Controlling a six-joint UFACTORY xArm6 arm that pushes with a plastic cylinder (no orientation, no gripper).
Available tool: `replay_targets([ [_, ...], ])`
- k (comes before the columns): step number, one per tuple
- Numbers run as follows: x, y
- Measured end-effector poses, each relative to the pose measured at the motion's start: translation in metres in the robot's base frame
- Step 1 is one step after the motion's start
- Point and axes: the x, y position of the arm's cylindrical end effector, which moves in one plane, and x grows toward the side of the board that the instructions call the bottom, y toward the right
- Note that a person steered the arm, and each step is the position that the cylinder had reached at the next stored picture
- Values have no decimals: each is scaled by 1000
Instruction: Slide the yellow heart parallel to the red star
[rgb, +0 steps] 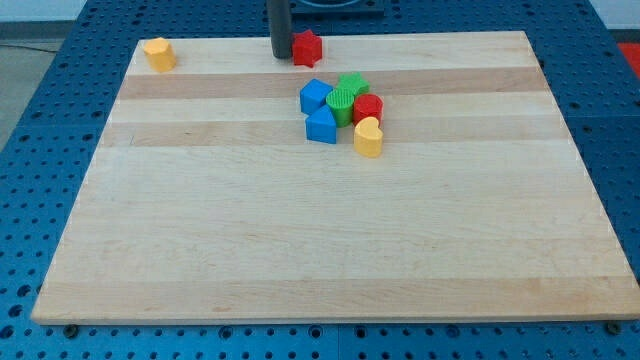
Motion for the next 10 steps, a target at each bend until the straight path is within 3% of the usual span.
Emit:
replay_targets([
  [4, 3, 1],
  [5, 43, -35],
  [6, 110, -53],
  [7, 181, -50],
  [8, 224, -18],
  [10, 225, 53],
])
